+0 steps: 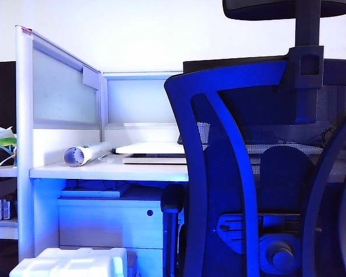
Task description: Pull out the black chair under the table.
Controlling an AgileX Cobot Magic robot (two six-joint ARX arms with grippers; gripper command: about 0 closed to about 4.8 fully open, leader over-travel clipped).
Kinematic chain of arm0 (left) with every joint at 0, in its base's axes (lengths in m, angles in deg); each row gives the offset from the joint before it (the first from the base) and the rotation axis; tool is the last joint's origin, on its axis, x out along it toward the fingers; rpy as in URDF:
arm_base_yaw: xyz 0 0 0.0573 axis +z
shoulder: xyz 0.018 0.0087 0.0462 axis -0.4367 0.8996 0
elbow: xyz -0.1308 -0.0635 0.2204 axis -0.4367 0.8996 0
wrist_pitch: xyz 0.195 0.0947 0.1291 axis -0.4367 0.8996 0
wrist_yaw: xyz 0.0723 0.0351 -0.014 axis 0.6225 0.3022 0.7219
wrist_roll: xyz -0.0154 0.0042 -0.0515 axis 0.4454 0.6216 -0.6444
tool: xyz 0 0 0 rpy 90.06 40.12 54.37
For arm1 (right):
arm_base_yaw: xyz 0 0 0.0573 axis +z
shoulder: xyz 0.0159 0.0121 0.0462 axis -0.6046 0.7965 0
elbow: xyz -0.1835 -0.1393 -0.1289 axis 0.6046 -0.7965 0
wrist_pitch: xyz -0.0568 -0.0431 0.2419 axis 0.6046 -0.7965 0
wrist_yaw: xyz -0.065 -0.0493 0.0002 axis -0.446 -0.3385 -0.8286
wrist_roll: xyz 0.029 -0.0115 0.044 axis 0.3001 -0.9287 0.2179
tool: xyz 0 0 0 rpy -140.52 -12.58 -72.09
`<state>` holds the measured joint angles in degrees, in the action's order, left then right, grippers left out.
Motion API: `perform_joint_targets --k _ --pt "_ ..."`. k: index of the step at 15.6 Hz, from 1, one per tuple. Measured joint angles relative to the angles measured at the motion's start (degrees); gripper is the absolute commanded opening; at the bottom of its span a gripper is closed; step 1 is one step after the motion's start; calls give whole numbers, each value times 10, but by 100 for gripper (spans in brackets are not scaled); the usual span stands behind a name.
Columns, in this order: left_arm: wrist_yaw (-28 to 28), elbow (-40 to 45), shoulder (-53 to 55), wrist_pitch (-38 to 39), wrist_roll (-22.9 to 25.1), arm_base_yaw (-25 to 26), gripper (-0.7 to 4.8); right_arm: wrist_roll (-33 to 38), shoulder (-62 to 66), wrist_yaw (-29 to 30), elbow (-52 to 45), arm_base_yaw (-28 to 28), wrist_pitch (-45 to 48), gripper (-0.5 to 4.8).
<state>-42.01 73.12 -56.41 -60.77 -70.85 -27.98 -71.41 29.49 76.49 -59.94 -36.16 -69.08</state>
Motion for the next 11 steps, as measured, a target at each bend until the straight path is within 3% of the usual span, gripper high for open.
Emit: perform_joint_targets --k 1,2,4,5,7,8,11 --pt "-27 0 0 -30 -8 0 -5 10 0 8 0 0 14 179" --pt "-56 0 0 -68 -22 0 -5 25 0 13 0 0 30 216" --pt "-98 0 0 -153 -61 0 -5 71 0 40 2 0 79 218" --pt "-103 0 0 -175 -77 0 -5 83 0 56 6 0 96 243" --pt "-103 0 0 -187 -92 0 -5 90 0 75 27 0 104 431" --pt "-104 0 0 -186 -95 0 -5 92 0 75 48 0 111 465" --pt "-114 0 0 -183 -99 0 -4 116 67 58 120 1 139 479"
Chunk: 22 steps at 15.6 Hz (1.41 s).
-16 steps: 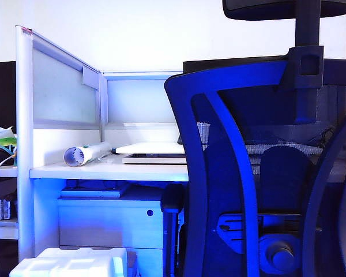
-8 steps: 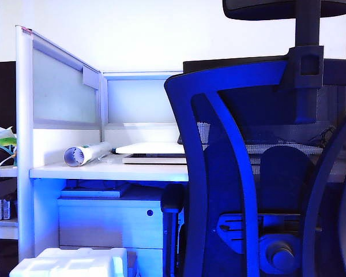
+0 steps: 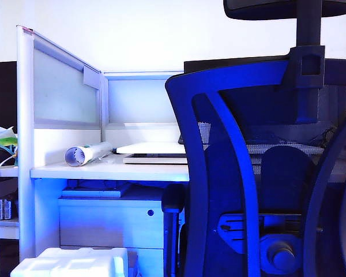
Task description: Pull out the black chair under the table.
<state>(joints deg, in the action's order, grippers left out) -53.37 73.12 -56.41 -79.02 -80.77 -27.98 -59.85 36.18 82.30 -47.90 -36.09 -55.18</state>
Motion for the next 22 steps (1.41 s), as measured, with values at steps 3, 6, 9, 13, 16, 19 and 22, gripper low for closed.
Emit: perform_joint_targets --k 3,6,9,13,16,19,22 --pt "0 0 0 0 0 0 -5 2 159 0 64 0 72 479" --pt "-1 0 0 0 0 0 -5 2 297 9 136 0 119 479" --pt "-1 0 0 0 0 0 -5 2 454 14 231 1 167 479" --pt "-1 0 0 15 0 0 -5 2 608 13 353 17 195 479" --pt "-1 0 0 15 0 0 -5 2 646 11 368 21 219 296" --pt "-1 0 0 15 0 0 -4 -7 646 9 368 21 238 82" --pt "-1 0 0 22 0 0 -4 -46 646 14 368 21 243 -8"
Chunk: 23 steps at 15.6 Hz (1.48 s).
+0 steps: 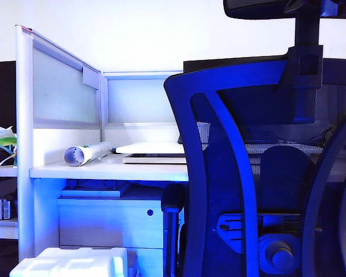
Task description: Pull out the black chair under the table.
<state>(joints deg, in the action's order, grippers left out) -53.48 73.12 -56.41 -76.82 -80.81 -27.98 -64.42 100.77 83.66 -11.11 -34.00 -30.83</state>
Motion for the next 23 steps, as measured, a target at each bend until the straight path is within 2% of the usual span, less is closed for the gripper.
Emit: perform_joint_targets --k 5,10,14,23 --pt "0 0 0 8 1 0 -4 -3 -17 -1 -1 0 -20 -9" --pt "0 0 0 8 1 0 -4 -28 -113 -10 -9 -1 -157 -9" --pt "0 0 0 8 1 0 -4 -28 -196 17 -13 5 -270 -9" --pt "0 0 0 15 1 0 -4 -35 -397 22 -21 4 -494 -9"
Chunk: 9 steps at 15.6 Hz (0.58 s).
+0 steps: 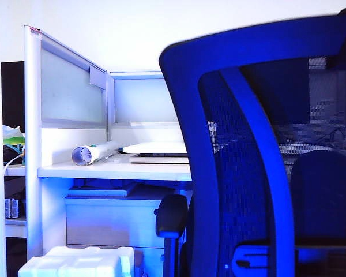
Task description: Pull out the black chair under the table.
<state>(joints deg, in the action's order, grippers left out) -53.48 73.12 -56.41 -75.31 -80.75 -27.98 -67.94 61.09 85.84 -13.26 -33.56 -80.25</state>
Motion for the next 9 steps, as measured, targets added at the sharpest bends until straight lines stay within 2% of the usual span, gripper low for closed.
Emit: perform_joint_targets --k 4,5,6,7,8,9 --pt "0 0 0 2 0 0 -4 1 -37 14 2 0 -42 -7" --pt "0 0 0 2 0 0 -4 1 -36 14 2 0 -42 125" --pt "0 0 0 2 0 0 -3 1 -36 15 2 0 -40 369" --pt "0 0 0 2 0 0 -2 31 -33 10 2 0 -33 479" --pt "0 0 0 2 0 0 -1 67 -34 5 17 -2 -4 479" --pt "0 0 0 2 0 0 1 70 -38 1 15 -2 10 479"
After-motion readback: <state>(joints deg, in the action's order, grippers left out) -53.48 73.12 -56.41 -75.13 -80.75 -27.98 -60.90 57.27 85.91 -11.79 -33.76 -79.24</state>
